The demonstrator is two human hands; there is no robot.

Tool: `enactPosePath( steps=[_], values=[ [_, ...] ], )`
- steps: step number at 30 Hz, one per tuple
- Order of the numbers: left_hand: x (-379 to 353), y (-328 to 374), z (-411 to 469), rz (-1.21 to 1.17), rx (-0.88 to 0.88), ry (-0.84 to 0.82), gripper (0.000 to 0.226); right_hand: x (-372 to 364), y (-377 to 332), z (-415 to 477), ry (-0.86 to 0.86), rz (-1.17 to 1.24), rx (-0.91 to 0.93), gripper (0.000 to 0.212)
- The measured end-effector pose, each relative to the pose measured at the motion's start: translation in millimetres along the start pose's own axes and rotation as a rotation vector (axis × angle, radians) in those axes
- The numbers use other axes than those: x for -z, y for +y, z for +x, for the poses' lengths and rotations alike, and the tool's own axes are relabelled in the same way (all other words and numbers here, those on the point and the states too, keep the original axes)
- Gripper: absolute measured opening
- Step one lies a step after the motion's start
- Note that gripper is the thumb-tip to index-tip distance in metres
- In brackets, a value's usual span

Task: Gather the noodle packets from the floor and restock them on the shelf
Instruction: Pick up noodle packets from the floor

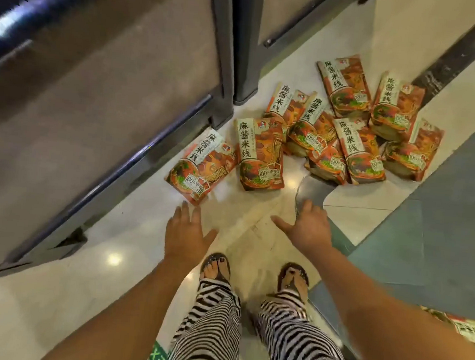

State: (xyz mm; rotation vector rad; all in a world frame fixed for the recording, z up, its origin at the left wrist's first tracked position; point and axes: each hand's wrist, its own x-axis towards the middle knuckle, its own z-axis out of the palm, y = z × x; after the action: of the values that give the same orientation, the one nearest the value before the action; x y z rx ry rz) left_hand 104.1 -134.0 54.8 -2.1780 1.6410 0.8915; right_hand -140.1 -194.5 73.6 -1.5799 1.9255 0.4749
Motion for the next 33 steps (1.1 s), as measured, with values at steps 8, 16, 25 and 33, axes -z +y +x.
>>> enactPosePath(
  steps=[8, 16, 25, 33],
  values=[
    [-98, -8, 203, -0.144, 0.062, 0.289, 0.08, -83, -3, 223, 0.053, 0.366, 0.048, 0.117],
    [-133, -35, 300, -0.051, -0.047, 0.508, 0.08, -125, -3, 326, 0.272, 0.725, 0.05, 0.113],
    [-120, -46, 317, -0.18, 0.177, 0.403, 0.099, -130, 4, 312, 0.32, 0.944, 0.091, 0.083],
    [-92, -52, 321, -0.195, 0.273, 0.294, 0.115, -129, -7, 321, 0.185, 0.907, 0.127, 0.111]
  ],
)
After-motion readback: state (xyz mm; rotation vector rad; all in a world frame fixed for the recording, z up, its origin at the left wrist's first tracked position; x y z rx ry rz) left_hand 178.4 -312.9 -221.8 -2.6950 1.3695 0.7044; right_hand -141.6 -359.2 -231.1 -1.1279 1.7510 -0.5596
